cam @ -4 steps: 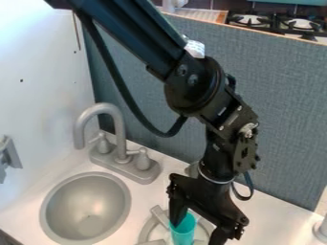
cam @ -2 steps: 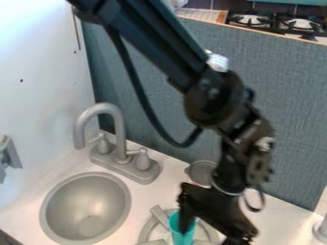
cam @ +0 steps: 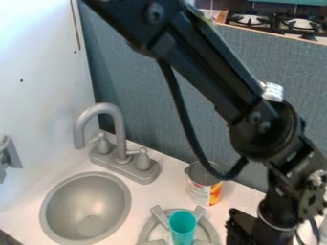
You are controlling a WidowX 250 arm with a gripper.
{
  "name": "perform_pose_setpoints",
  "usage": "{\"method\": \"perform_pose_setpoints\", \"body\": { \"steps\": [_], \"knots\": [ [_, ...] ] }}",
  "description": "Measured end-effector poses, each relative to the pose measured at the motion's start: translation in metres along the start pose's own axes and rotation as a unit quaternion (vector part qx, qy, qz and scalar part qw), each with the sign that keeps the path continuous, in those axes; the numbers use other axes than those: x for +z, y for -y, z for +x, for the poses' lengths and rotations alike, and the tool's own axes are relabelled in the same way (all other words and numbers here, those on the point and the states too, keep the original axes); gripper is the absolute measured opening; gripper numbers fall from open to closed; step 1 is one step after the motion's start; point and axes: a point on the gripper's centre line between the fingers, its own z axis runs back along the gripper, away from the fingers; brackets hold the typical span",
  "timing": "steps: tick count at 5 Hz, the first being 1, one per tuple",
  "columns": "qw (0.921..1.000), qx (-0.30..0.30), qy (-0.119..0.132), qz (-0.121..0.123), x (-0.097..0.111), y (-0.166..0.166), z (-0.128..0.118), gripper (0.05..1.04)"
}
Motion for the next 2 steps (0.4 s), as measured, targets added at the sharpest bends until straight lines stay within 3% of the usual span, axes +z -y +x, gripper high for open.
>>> {"method": "perform_pose_setpoints", "body": {
  "steps": [1, 2],
  "knots": [
    [0.9956, -0.079, -0.024, -0.045, -0.014, 0.045, 0.003, 1.002],
    [0.9897, -0.116, -0.051, -0.068, -0.013, 0.068, -0.008, 1.002]
  ]
}}
